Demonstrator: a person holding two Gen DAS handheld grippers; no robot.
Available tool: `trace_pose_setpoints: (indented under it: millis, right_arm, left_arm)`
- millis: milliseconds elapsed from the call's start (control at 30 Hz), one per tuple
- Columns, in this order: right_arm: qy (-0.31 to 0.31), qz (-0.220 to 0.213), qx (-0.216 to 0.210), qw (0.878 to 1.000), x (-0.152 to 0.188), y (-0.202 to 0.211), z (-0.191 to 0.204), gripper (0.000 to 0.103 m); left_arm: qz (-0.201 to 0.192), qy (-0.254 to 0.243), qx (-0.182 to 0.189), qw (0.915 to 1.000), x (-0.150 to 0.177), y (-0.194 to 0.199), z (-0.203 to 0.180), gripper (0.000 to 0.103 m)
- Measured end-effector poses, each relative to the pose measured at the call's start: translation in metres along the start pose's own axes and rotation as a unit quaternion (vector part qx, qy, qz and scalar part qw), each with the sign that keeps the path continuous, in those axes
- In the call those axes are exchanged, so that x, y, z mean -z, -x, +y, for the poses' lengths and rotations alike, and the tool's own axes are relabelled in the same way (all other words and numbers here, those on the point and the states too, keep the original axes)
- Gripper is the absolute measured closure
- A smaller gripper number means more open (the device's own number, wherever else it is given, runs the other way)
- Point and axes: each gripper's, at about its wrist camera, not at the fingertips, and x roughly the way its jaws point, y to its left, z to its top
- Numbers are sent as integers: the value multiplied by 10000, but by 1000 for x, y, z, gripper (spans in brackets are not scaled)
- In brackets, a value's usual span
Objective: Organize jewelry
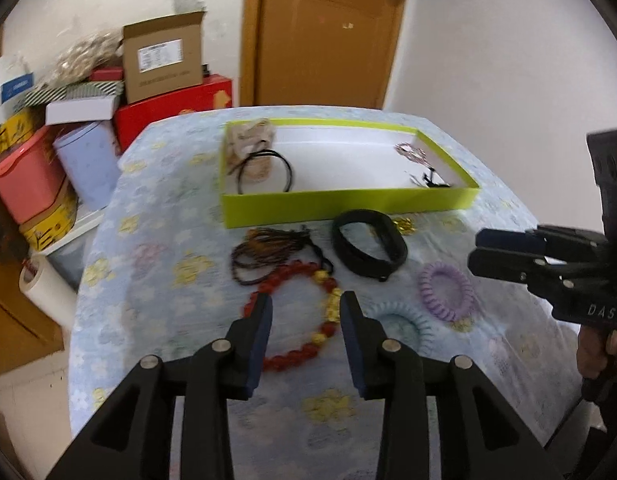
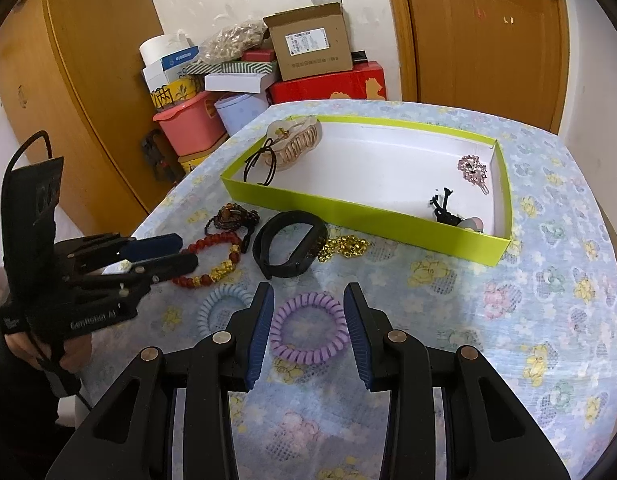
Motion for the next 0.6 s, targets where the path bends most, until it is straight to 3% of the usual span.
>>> trace_pose_setpoints:
  millis: [367,433,500,600]
  right_arm:
    - [-37,-28,2,10000,2,4,-2,65]
    - [-31,-17,-13,10000,2,2,-2,65]
    - [-19,-5,-33,10000,1,0,-1,65]
    - [-17,1,-70,10000,-1,-4,0,65]
  left_arm:
    - [296,-301,-26,9991,1,-22,-15,67]
    - [309,-387,-150,9987,1,-23,-18,70]
    - [313,-504,-294,9978,2,-23,-22,83]
    - [314,-625,-276,9972,3,-23,-26,93]
